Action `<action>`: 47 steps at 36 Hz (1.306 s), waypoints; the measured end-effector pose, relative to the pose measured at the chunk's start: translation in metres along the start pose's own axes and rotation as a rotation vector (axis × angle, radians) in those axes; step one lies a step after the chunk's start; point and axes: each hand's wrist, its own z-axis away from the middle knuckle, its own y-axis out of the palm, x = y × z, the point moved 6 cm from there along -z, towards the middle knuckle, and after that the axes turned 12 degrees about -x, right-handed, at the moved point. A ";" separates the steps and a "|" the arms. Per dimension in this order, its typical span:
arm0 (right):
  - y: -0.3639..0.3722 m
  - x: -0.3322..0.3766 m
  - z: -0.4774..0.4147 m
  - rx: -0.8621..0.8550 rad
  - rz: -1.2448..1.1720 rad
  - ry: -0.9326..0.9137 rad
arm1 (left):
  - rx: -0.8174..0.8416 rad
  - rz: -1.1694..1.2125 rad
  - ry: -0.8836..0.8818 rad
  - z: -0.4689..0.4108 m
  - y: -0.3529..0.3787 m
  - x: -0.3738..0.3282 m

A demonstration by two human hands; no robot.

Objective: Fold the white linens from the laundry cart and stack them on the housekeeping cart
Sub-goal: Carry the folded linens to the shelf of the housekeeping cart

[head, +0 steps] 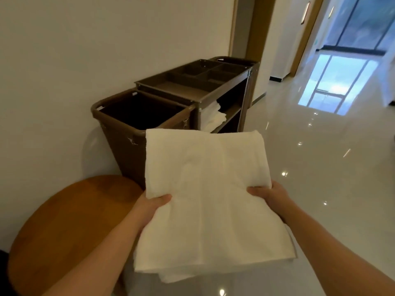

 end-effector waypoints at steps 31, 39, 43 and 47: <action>-0.230 0.053 -0.338 -0.209 0.013 0.046 | 0.250 -0.029 -0.011 -0.245 0.401 -0.053; -0.225 0.089 -0.441 -0.170 0.007 0.043 | 0.245 0.002 -0.015 -0.329 0.450 -0.085; -0.221 0.101 -0.490 -0.106 0.013 0.033 | 0.196 0.012 0.021 -0.359 0.469 -0.095; -0.218 0.105 -0.552 -0.052 0.062 0.018 | 0.124 0.042 0.027 -0.388 0.486 -0.096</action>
